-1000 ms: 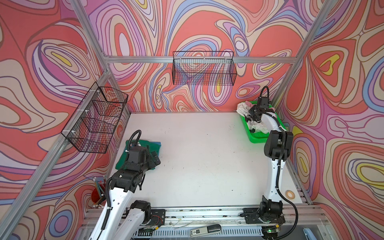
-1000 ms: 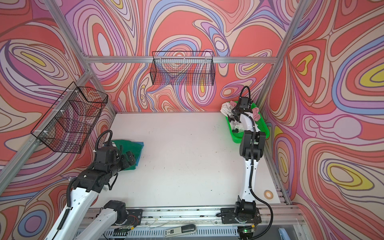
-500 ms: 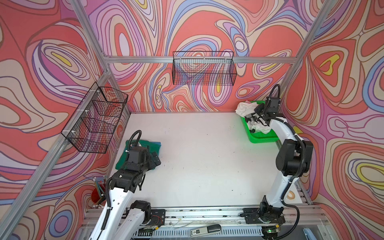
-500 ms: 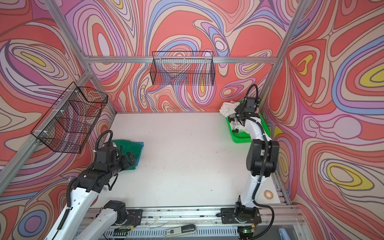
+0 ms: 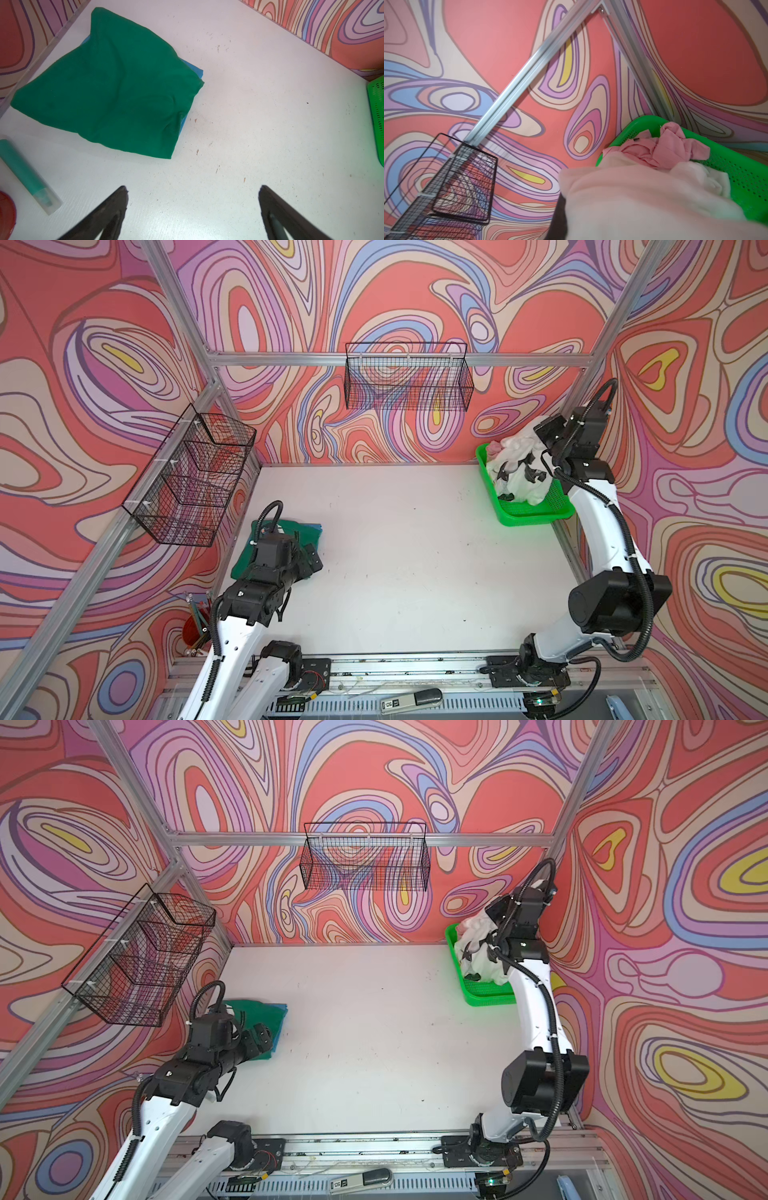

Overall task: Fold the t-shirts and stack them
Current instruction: 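Lift the white t-shirt out of the basket and drop it on the table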

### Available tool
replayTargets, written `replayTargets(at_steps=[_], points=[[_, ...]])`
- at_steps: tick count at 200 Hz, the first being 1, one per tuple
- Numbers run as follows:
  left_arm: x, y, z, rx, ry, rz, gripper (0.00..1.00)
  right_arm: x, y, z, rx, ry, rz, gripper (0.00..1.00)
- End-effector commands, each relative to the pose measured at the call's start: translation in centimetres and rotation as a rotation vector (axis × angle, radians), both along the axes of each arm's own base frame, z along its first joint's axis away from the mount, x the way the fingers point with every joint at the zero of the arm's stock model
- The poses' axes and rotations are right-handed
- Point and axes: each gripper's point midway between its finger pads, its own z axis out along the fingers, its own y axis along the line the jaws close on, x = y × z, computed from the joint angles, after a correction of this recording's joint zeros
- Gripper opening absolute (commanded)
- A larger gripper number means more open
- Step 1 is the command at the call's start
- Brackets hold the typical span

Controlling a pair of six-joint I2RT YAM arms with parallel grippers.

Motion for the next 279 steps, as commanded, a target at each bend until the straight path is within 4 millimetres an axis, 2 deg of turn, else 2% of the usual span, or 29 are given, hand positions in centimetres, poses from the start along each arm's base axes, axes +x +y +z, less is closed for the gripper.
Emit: replayTargets(at_steps=[1,21,46,52,80,101,124,141,164,188,197,210,218,242,264,267,279], points=[[-0.3,-0.1,-0.3,-0.007,0.017,-0.005,1.00,-1.7,1.8,5.9,-0.037,-0.110,0.090,0.00],[-0.3,-0.1,-0.3,-0.007,0.016,-0.006,1.00,-2.6,3.0,9.4,-0.050,-0.167,0.151,0.00],[-0.3,-0.2,-0.4,-0.006,0.018,-0.008,1.00,-3.7,7.2,14.2,-0.035,-0.285,0.385,0.00],[-0.2,-0.2,-0.4,-0.007,0.018,-0.007,1.00,-4.2,7.4,15.1,-0.028,-0.305,0.390,0.00],[-0.2,-0.2,-0.4,-0.007,0.023,-0.009,1.00,-5.2,6.2,16.8,-0.066,-0.271,0.306,0.00],[-0.2,-0.2,-0.4,-0.009,0.019,-0.009,1.00,-5.9,7.8,18.1,-0.046,-0.347,0.395,0.00],[-0.1,-0.2,-0.4,-0.008,0.024,-0.007,1.00,-6.7,11.7,19.7,0.002,-0.400,0.596,0.00],[-0.2,0.0,-0.4,-0.002,0.023,0.000,1.00,-8.3,15.8,20.5,0.002,-0.421,0.731,0.00],[-0.2,0.3,-0.2,0.005,0.012,0.013,1.00,-11.0,22.2,20.8,0.035,-0.417,0.948,0.00],[-0.2,0.4,-0.1,0.009,0.009,0.019,1.00,-14.5,29.8,19.7,0.088,-0.380,1.189,0.00],[-0.2,0.5,0.0,0.013,0.008,0.024,1.00,-15.9,31.8,19.2,0.086,-0.365,1.250,0.00],[-0.4,0.7,0.1,0.017,0.005,0.032,1.00,-17.5,33.6,18.3,0.100,-0.356,1.317,0.00],[-0.5,0.9,0.2,0.022,0.002,0.038,1.00,-18.1,34.0,17.6,0.111,-0.348,1.341,0.00],[-0.7,1.4,0.6,0.035,-0.021,0.062,1.00,-18.4,34.5,13.7,0.109,-0.281,1.382,0.00],[-1.1,2.0,1.0,0.053,-0.031,0.087,1.00,-18.0,34.1,7.3,0.088,-0.166,1.338,0.00],[-1.1,2.1,1.0,0.054,-0.031,0.089,1.00,-18.0,33.8,5.7,0.086,-0.137,1.316,0.00],[-1.2,2.2,1.1,0.055,-0.039,0.094,1.00,-18.1,32.8,1.5,0.057,-0.067,1.255,0.00]])
